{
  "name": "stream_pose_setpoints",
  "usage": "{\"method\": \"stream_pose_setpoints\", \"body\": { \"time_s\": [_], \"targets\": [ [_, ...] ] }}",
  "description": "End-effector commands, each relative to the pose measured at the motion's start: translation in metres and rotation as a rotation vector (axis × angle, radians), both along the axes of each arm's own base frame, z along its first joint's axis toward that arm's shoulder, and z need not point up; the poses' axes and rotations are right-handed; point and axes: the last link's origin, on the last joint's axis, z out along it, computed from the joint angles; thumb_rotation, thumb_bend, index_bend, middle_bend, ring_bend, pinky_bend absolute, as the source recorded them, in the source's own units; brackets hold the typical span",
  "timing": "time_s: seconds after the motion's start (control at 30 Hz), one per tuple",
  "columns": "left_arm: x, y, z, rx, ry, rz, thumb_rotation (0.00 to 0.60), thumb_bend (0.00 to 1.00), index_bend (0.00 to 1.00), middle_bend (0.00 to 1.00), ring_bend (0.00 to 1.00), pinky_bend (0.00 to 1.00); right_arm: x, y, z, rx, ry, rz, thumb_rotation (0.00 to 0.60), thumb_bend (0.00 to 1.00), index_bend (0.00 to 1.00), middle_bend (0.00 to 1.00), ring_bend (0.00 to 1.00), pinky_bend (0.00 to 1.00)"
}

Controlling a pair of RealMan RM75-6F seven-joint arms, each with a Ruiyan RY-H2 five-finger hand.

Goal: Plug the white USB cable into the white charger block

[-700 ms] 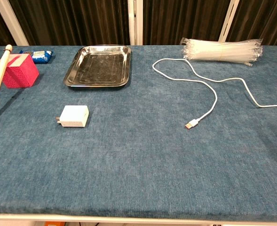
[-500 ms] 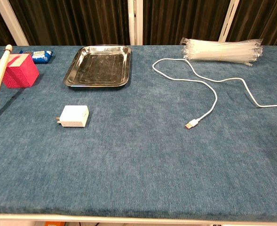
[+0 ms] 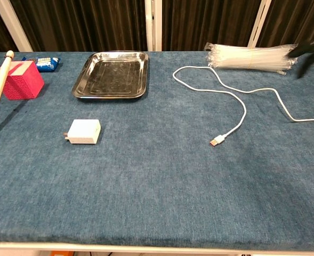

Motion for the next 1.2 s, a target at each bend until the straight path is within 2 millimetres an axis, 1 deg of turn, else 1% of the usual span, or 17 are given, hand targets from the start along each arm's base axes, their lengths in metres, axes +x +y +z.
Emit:
{"method": "stream_pose_setpoints", "body": {
  "time_s": [0.03,0.2,0.3,0.4,0.6,0.8,0.97,1.2],
  "targets": [
    [0.000,0.000,0.000,0.001,0.000,0.003,0.600,0.10,0.07,0.03,0.00,0.00,0.023,-0.022,-0.029,0.033,0.102,0.120,0.600,0.21,0.27,0.30,0.12,0.14],
    [-0.002,-0.002,0.000,0.002,-0.002,0.015,0.600,0.10,0.07,0.03,0.00,0.00,0.034,-0.037,-0.062,0.030,0.204,0.207,0.600,0.21,0.34,0.32,0.12,0.14],
    [-0.003,-0.002,-0.001,-0.001,-0.005,0.022,0.600,0.10,0.07,0.03,0.00,0.00,0.036,-0.040,-0.079,0.032,0.216,0.217,0.600,0.21,0.37,0.32,0.12,0.14],
    [-0.005,-0.003,-0.001,-0.001,-0.007,0.026,0.600,0.10,0.07,0.03,0.00,0.00,0.036,-0.042,-0.091,0.035,0.208,0.213,0.600,0.21,0.39,0.32,0.12,0.14],
    [-0.005,-0.001,-0.002,-0.003,-0.008,0.022,0.600,0.10,0.07,0.03,0.00,0.00,0.031,-0.042,-0.112,0.030,0.209,0.198,0.600,0.21,0.42,0.31,0.11,0.09],
    [-0.004,0.000,-0.003,-0.004,-0.008,0.013,0.600,0.10,0.07,0.03,0.00,0.00,0.031,-0.041,-0.127,0.042,0.196,0.180,0.600,0.23,0.43,0.32,0.11,0.08],
    [-0.003,0.001,-0.003,-0.006,-0.010,0.009,0.600,0.10,0.07,0.03,0.00,0.00,0.034,-0.044,-0.134,0.043,0.180,0.173,0.600,0.26,0.44,0.32,0.11,0.08],
    [-0.005,0.002,-0.004,-0.008,-0.012,0.011,0.600,0.10,0.07,0.03,0.00,0.00,0.036,-0.046,-0.141,0.052,0.178,0.167,0.600,0.28,0.46,0.32,0.11,0.08]
  ]
}}
